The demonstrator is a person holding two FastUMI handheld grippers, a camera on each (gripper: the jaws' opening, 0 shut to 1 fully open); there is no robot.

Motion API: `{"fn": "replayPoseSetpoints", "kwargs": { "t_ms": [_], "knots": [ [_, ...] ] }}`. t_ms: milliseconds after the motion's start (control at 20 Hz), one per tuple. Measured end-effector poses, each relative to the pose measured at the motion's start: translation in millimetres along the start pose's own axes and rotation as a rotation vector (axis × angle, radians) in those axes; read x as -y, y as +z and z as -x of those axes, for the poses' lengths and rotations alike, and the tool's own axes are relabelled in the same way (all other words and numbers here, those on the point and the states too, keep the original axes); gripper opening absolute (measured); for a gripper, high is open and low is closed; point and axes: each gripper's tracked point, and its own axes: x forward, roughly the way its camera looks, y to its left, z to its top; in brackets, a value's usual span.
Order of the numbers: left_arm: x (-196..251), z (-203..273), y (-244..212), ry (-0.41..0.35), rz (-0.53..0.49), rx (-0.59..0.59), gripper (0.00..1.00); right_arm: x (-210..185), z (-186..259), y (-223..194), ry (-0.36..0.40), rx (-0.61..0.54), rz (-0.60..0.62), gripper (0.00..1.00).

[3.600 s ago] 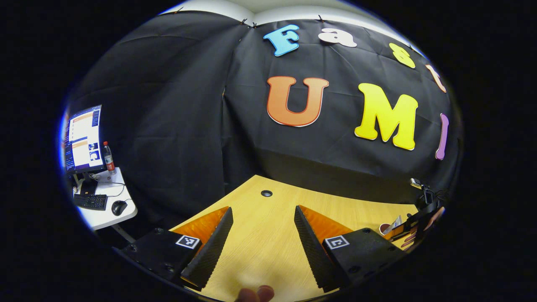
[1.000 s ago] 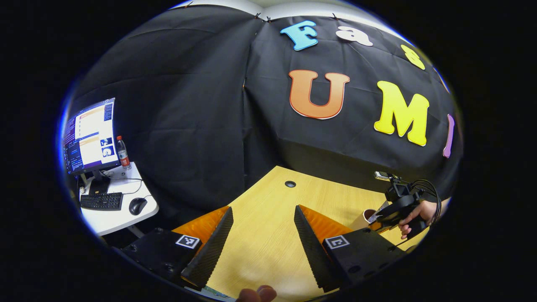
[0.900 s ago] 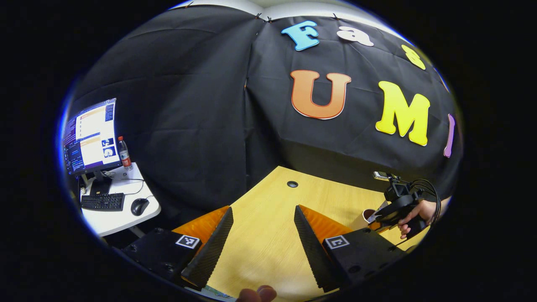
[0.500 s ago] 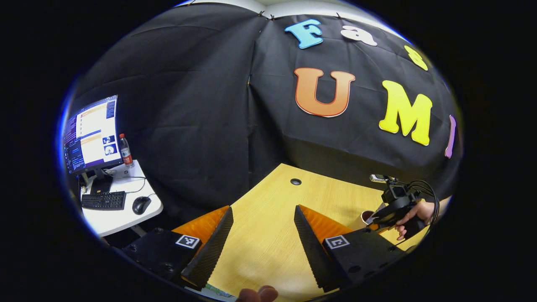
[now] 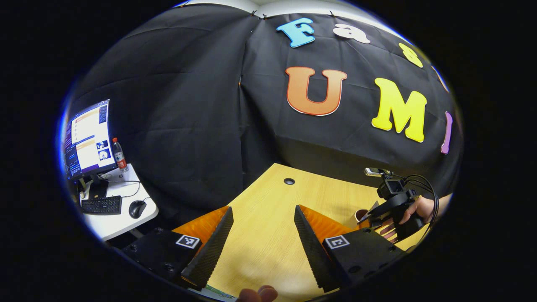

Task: Put the toothbrush and toothpaste on the desktop into the cup, then pick up the cup and place it on the coaster on the desktop.

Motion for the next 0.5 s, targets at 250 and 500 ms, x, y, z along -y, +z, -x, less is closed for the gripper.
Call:
{"fn": "replayPoseSetpoints", "kwargs": {
  "t_ms": [250, 500],
  "knots": [
    [26, 2, 13, -0.058, -0.025, 0.021, 0.92, 2, 34, -13, 0.046, 0.045, -0.046, 0.87],
    [75, 7, 35, -0.162, -0.067, 0.059, 0.93, 22, 98, -28, 0.075, 0.169, -0.131, 0.89]
  ]
}}
